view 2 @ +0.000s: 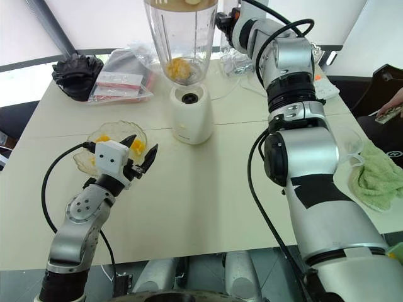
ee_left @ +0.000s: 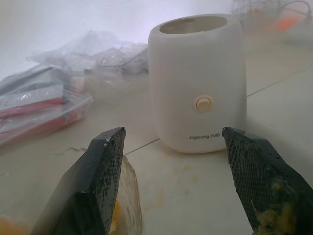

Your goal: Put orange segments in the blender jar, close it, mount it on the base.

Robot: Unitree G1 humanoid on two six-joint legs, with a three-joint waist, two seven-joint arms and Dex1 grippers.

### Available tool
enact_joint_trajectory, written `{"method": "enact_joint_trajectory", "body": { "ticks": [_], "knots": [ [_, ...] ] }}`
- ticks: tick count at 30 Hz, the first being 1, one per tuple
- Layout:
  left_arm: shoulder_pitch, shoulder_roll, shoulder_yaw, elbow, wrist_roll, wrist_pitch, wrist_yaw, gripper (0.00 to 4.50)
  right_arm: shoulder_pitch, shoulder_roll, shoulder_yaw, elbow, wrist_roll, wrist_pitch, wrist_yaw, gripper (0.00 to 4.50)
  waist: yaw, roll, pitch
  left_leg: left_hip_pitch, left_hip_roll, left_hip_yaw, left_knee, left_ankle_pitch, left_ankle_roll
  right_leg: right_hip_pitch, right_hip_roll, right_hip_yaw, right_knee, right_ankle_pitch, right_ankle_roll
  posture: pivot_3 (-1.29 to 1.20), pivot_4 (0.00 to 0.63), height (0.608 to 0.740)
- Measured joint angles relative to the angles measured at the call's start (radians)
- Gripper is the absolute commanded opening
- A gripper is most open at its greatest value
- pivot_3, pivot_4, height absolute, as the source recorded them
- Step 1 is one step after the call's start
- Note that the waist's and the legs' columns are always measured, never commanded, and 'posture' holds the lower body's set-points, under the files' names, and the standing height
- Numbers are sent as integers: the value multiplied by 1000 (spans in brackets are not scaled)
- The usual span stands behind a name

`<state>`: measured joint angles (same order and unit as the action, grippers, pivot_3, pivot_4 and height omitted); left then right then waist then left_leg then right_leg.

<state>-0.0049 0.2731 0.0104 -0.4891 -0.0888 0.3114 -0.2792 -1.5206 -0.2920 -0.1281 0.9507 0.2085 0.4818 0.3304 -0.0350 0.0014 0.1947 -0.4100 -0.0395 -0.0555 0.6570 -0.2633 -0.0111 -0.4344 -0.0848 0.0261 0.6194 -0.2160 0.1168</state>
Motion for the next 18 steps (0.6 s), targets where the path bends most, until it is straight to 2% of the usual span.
{"method": "enact_joint_trajectory", "body": {
  "ticks": [9,18],
  "knots": [
    [-10,8,-7,0,18,-14,-2,3268,88,21,-1,-14,-6,-9,-2,951,-4,0,0,0,0,0,0,0,-1,0,1,0,1,0,0,0,150,740],
    [-10,19,-1,-4,33,-14,3,3268,94,30,2,-1,-30,-62,-12,951,-5,0,0,0,0,-1,0,1,-2,-1,2,0,2,0,0,0,150,740]
  ]
}}
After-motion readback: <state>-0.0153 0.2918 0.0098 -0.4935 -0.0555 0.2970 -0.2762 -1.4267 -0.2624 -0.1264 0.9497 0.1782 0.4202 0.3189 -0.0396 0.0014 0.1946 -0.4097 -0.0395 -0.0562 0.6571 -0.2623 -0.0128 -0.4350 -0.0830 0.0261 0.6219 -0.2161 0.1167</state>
